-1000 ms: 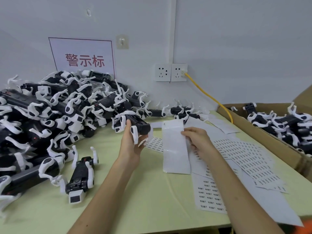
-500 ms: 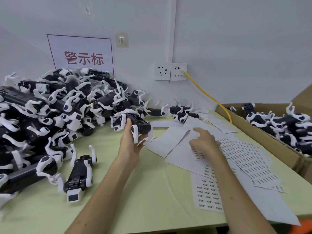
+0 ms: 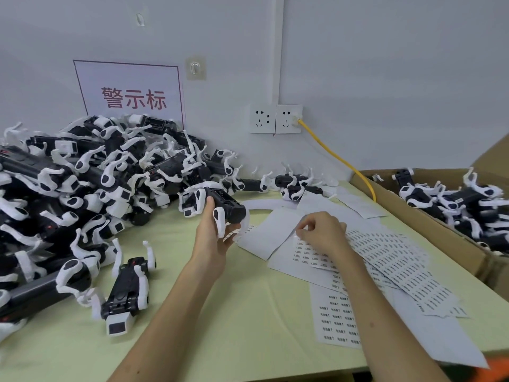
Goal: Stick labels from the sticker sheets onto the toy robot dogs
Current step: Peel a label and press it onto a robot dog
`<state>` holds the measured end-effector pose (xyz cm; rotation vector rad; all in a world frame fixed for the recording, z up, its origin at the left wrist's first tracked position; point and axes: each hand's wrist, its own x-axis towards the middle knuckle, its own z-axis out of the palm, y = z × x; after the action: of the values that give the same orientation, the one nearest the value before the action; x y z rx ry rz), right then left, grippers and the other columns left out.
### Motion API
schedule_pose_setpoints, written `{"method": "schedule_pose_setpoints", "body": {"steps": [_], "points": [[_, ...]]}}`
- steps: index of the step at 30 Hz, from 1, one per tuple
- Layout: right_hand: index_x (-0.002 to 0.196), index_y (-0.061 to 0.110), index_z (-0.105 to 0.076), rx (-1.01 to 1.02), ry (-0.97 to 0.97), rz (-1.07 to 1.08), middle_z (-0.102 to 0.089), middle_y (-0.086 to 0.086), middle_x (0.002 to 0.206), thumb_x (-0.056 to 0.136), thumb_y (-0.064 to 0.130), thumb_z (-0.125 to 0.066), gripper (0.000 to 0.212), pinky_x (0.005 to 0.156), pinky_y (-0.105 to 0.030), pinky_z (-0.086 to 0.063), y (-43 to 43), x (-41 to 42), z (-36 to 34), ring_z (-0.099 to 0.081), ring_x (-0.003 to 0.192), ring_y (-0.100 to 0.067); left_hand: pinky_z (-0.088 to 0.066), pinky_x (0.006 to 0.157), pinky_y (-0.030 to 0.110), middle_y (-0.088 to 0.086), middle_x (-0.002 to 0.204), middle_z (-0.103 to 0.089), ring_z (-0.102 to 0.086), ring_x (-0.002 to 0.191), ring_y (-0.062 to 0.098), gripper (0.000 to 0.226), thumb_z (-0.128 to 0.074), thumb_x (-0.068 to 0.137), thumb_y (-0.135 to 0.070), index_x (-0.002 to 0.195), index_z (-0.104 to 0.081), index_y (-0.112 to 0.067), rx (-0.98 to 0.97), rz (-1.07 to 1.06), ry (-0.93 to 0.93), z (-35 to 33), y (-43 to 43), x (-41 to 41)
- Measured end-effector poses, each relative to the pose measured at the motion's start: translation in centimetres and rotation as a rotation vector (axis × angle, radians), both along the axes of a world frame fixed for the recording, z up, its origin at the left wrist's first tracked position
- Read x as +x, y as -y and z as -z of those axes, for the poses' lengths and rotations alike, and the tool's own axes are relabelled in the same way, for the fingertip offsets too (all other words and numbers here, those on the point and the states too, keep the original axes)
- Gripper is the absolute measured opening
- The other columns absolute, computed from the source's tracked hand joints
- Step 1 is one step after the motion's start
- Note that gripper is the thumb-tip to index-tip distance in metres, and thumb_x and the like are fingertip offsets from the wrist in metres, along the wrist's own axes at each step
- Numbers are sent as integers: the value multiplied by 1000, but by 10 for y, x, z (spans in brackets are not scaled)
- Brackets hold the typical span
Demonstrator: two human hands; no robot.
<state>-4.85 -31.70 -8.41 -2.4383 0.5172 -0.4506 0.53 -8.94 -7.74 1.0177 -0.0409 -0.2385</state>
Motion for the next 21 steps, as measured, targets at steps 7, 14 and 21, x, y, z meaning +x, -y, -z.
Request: {"method": "schedule_pose_setpoints", "body": {"steps": [7, 14, 21], "points": [[95, 25, -69, 379, 484, -7, -68, 11, 94, 98, 22, -65, 5, 68, -21, -43, -2, 1, -11, -59, 77, -2, -49, 69, 26, -4, 103, -80, -71, 78, 11, 37, -49, 102, -59, 112, -68, -29, -5, 69, 54, -3, -1, -4], [91, 26, -71, 850, 714, 354, -52, 7, 59, 94, 4, -53, 28, 39, -20, -29, 12, 0, -13, -36, 38, -4, -49, 77, 30, 5, 132, -70, -71, 100, 14, 61, -55, 94, -60, 146, -58, -27, 88, 359, 149, -7, 1, -14], [76, 23, -77, 1082, 712, 218, -68, -2, 93, 82, -1, -52, 36, 75, -32, -46, 10, -3, -21, -61, 87, -19, -37, 103, 41, 15, 142, -63, -60, 118, 26, 52, -56, 95, -59, 121, -77, -18, 133, 476, 180, 1, 6, -17]]}}
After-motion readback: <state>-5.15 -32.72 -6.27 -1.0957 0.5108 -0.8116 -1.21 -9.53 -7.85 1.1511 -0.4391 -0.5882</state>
